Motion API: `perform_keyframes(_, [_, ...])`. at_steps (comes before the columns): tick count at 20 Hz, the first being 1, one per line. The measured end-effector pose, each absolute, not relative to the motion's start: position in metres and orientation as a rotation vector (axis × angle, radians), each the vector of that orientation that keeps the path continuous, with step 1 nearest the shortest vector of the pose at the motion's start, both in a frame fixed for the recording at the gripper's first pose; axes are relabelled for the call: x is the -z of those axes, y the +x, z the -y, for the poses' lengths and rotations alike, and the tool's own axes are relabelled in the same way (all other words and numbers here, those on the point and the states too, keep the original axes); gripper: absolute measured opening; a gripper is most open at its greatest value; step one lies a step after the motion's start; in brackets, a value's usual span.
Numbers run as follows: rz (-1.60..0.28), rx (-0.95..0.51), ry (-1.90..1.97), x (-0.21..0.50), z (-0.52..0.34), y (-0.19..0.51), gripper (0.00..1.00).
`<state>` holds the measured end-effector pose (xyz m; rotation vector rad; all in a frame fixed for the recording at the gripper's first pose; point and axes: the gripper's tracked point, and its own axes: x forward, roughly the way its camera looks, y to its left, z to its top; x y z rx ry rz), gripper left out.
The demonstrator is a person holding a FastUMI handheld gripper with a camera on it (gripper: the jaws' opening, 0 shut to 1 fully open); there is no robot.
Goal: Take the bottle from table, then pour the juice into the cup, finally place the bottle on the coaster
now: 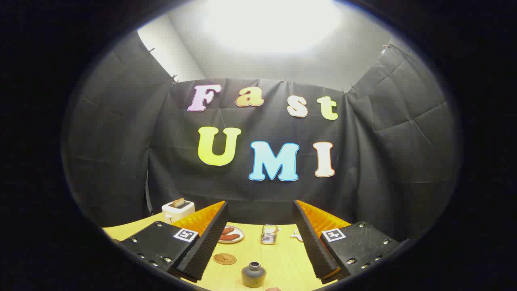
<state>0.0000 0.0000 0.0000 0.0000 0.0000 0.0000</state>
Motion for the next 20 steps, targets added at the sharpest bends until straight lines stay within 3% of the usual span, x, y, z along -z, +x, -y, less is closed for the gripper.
perform_keyframes(20, [0.005, -0.030, 0.064, 0.013, 0.009, -0.006, 0.96])
